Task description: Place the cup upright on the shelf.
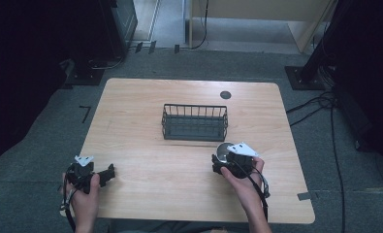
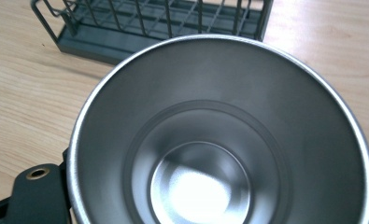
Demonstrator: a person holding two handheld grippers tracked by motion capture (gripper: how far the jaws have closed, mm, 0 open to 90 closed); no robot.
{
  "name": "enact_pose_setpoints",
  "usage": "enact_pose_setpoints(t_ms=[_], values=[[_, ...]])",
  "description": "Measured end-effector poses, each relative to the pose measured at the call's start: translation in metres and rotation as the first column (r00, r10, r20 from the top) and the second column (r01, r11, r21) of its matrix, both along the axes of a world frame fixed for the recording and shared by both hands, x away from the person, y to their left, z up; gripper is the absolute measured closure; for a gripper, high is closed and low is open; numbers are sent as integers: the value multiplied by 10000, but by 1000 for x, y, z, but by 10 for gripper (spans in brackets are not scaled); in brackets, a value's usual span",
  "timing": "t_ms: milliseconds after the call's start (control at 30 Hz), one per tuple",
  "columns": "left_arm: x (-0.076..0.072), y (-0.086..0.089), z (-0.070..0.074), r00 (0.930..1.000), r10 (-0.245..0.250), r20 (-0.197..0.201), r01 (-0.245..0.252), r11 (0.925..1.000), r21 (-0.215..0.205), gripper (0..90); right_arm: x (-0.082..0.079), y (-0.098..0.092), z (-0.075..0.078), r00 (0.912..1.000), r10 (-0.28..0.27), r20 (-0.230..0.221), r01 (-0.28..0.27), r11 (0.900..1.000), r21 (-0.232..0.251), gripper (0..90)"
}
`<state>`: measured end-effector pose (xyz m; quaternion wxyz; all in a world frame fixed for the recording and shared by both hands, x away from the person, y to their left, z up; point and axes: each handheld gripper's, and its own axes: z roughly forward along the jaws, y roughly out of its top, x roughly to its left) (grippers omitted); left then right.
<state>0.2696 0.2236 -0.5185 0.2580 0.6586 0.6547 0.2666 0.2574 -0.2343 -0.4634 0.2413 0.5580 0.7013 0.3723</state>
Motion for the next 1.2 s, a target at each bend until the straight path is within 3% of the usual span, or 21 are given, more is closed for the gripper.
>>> enact_pose_setpoints(t_ms=[667,1200], values=[[0,0,0,10000,-3,-1,3,10000,3,0,24,19,45,9956,694,630,-684,9975,-183,179],[0,0,0,10000,26,15,-26,10000,-22,0,59,39,76,9893,1112,944,-1090,9936,-282,180]])
